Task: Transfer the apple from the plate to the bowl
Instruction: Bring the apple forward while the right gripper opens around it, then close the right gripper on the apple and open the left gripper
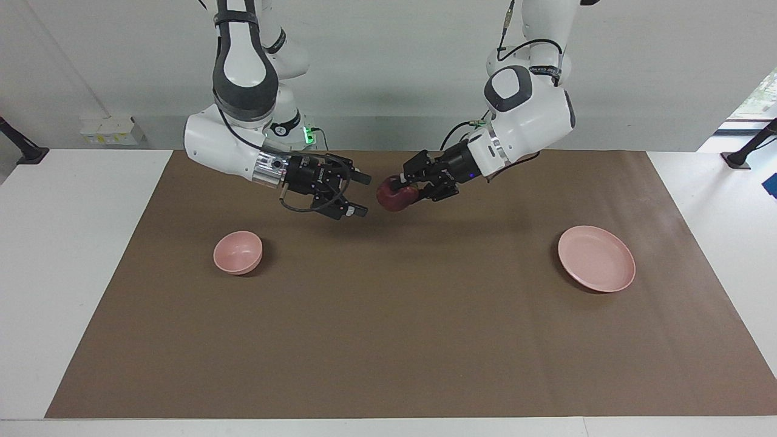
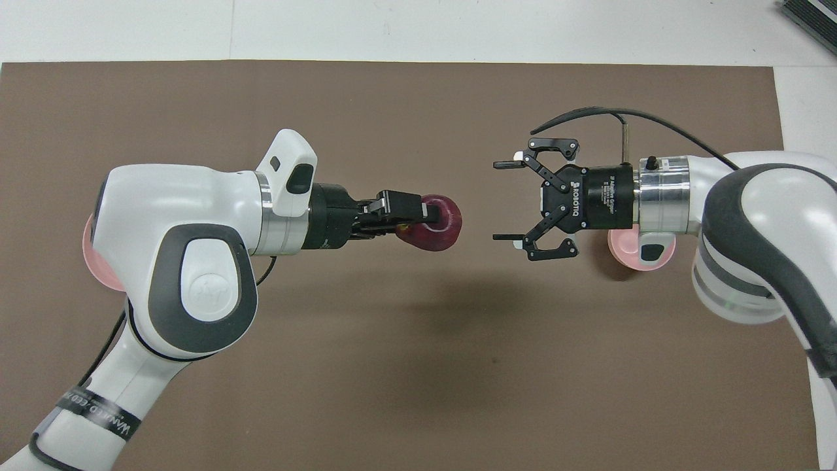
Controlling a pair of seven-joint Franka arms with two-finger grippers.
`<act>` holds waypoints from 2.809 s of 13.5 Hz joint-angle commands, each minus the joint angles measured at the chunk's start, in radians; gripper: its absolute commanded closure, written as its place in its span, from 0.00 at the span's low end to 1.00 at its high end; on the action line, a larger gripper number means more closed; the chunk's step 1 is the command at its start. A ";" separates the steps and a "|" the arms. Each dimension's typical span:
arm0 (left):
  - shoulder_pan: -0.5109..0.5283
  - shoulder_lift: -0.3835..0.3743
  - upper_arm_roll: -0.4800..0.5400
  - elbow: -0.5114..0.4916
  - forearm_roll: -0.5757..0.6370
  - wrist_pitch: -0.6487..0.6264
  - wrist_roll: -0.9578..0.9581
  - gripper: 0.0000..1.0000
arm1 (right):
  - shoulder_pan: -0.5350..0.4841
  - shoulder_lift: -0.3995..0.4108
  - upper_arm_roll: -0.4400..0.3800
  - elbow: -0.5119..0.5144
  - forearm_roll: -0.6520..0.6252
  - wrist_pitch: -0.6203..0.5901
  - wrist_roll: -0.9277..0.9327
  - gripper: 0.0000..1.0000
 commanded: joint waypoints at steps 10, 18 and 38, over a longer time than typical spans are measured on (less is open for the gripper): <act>-0.009 -0.016 -0.001 -0.008 -0.015 0.041 -0.004 1.00 | 0.098 0.003 0.004 -0.047 0.024 0.131 -0.027 0.00; -0.009 -0.018 0.000 -0.008 -0.009 0.039 -0.002 0.98 | 0.141 0.006 0.004 -0.047 0.024 0.186 -0.036 1.00; -0.005 -0.004 0.008 0.010 0.332 0.047 -0.025 0.00 | 0.142 0.002 0.001 -0.067 -0.072 0.197 -0.047 1.00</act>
